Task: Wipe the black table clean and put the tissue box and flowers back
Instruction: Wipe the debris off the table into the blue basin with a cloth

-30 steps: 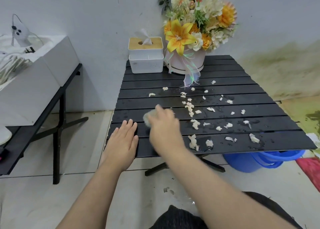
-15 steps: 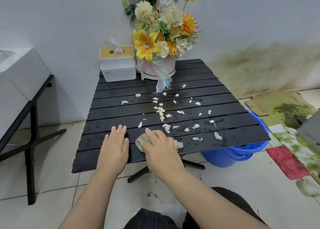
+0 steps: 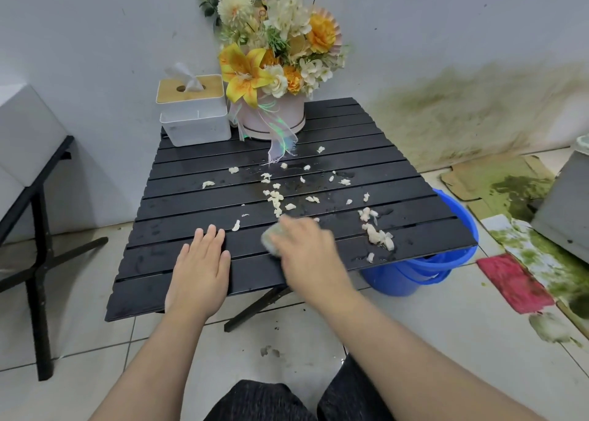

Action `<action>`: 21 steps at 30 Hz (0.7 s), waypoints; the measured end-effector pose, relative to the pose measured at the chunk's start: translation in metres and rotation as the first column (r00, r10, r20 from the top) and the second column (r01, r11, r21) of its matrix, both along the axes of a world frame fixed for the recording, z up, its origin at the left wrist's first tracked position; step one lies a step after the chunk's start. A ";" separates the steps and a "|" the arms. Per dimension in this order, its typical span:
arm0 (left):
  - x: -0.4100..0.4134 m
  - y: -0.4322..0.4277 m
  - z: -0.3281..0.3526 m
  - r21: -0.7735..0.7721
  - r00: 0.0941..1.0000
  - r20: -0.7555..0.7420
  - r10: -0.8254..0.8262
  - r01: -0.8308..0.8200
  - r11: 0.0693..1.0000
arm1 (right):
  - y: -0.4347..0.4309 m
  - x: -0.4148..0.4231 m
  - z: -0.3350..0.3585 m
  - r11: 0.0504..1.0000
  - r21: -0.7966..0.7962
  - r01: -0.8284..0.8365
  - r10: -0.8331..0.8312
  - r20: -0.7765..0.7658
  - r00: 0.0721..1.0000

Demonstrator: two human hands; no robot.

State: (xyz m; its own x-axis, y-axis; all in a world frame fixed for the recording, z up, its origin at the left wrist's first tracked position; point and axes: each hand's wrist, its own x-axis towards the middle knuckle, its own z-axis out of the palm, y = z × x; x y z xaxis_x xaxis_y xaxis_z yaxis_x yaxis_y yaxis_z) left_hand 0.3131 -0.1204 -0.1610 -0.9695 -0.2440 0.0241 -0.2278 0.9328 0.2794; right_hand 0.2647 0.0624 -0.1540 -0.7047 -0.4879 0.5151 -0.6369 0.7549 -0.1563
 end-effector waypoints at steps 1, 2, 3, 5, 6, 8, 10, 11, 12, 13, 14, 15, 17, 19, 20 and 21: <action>0.000 0.000 0.000 0.007 1.000 -0.002 0.003 -0.003 1.000 | -0.008 0.009 -0.006 0.998 0.043 -0.054 0.054 -0.008 0.998; 0.000 -0.001 0.001 0.009 1.000 -0.002 0.005 -0.005 1.000 | -0.009 0.011 -0.011 0.995 0.065 -0.073 0.074 -0.017 0.997; 0.000 -0.001 0.001 0.008 1.000 0.000 0.004 -0.004 1.000 | -0.003 0.007 -0.013 0.996 0.061 -0.066 0.067 -0.016 0.998; 0.000 0.001 0.003 0.041 1.000 -0.001 -0.004 0.004 0.999 | 0.019 -0.012 -0.014 1.000 0.024 0.004 -0.004 0.009 1.000; 0.000 0.000 0.005 0.092 1.000 -0.008 0.002 -0.001 0.996 | 0.031 -0.021 -0.012 0.998 0.003 0.057 -0.057 0.021 0.998; -0.001 -0.009 0.013 0.197 0.998 -0.032 0.047 -0.039 0.980 | 0.048 -0.036 -0.006 0.986 -0.055 0.154 -0.151 0.057 0.987; -0.007 -0.027 0.016 0.178 0.996 -0.050 0.074 -0.064 0.982 | 0.040 -0.041 0.007 0.970 -0.148 0.194 -0.183 0.088 0.979; -0.010 -0.039 0.015 0.140 0.997 -0.037 0.073 -0.067 0.988 | 0.022 -0.040 0.013 0.963 -0.197 0.185 -0.171 0.086 0.981; -0.013 -0.048 0.014 0.099 0.998 -0.014 0.058 -0.057 0.994 | 0.001 -0.038 0.018 0.960 -0.225 0.164 -0.152 0.071 0.986; -0.017 -0.053 0.012 0.068 0.999 0.011 0.035 -0.036 0.997 | -0.020 -0.035 0.021 0.965 -0.226 0.133 -0.123 0.056 0.991; -0.019 -0.057 0.009 0.052 0.999 0.030 0.020 -0.022 0.998 | -0.044 -0.031 0.021 0.976 -0.201 0.086 -0.078 0.046 0.996; -0.020 -0.060 0.007 0.047 0.999 0.041 0.014 -0.016 0.999 | -0.069 -0.027 0.018 0.986 -0.164 0.036 -0.029 0.040 0.999; -0.023 -0.063 0.003 0.054 0.999 0.044 0.006 -0.008 0.999 | -0.106 -0.021 0.005 0.998 -0.061 -0.031 0.033 0.033 0.999; -0.023 -0.065 -0.001 0.051 0.999 0.032 0.003 -0.005 0.999 | -0.119 -0.018 -0.003 0.999 0.027 -0.047 0.046 0.036 0.998; -0.024 -0.066 -0.003 0.043 0.999 0.032 0.004 -0.005 0.999 | -0.114 -0.021 -0.006 0.998 0.050 -0.042 0.040 0.041 0.998; -0.025 -0.067 -0.004 0.034 0.999 0.035 0.005 -0.006 0.999 | -0.103 -0.026 -0.008 0.998 0.065 -0.021 0.018 0.046 0.999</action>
State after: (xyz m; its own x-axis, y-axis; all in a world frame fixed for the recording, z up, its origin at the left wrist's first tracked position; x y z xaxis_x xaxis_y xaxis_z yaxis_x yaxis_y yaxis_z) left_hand 0.2885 -0.1875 -0.1651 -0.9681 -0.2498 -0.0180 -0.2433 0.9213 0.3033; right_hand 0.2385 -0.0405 -0.1617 -0.7167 -0.5331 0.4495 -0.6448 0.7521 -0.1362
